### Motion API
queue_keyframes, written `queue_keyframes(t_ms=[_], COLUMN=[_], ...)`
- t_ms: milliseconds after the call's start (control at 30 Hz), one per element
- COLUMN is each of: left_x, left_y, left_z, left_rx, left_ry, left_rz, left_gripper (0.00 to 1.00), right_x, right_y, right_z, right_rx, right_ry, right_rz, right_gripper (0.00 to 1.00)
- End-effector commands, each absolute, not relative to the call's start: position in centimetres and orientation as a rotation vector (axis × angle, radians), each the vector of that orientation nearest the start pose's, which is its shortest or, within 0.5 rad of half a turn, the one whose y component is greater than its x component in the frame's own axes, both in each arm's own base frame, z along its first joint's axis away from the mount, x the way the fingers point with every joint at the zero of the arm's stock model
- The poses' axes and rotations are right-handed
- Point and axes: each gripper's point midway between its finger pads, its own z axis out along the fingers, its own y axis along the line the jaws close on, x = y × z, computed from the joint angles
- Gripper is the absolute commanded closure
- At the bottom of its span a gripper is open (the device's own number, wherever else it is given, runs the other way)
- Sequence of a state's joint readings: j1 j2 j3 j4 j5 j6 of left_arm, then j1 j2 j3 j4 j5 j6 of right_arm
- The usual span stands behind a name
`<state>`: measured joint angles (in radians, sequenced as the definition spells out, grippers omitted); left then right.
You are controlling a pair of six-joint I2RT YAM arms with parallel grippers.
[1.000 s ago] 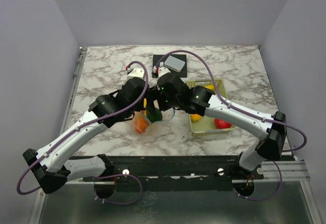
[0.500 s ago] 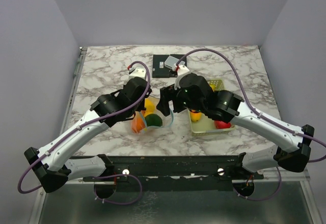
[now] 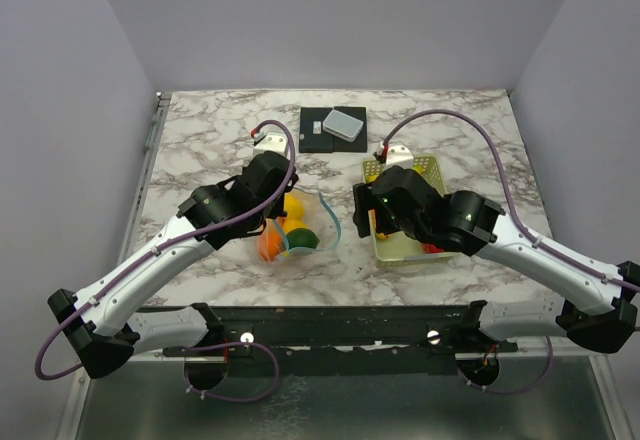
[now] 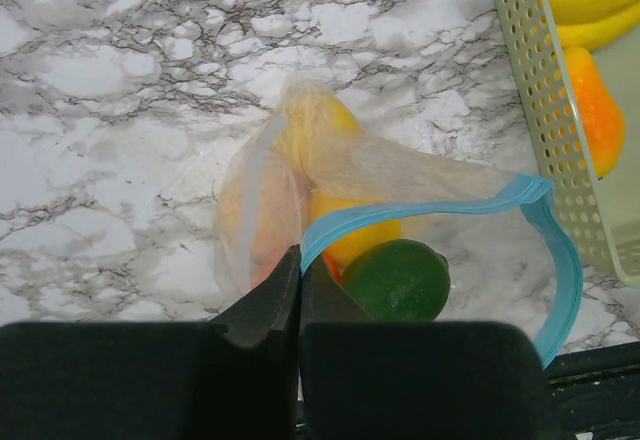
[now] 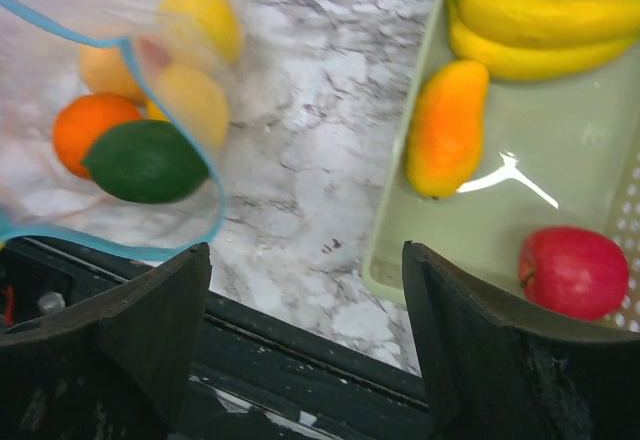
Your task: Place the food in the zip-top bag and seal the zipper
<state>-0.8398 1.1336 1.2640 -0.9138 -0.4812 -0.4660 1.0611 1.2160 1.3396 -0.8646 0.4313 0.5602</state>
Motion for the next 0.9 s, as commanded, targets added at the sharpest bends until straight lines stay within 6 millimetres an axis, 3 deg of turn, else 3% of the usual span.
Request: queue_keyframes(t_ms=[0, 467, 867], left_x=[24.0, 24.0, 24.0], left_y=[-17.5, -17.8, -17.6], left_z=[25.9, 25.6, 25.3], left_rx=[0.197, 0.207, 0.213], left_ry=[2.215, 2.217, 2.219], left_rz=[-0.171, -0.181, -0.175], left_gripper=[1.00, 1.00, 1.00], right_x=[19.8, 20.5, 22.3], right_y=[20.5, 13.2, 9.5], right_z=[23.5, 17.2, 12.9], right_rx=[-0.228, 0.010, 0.147], right_ry=[2.305, 2.458, 2.538], right_rz=[0.142, -0.213, -0.329], right_gripper=[0.18, 0.16, 0.08])
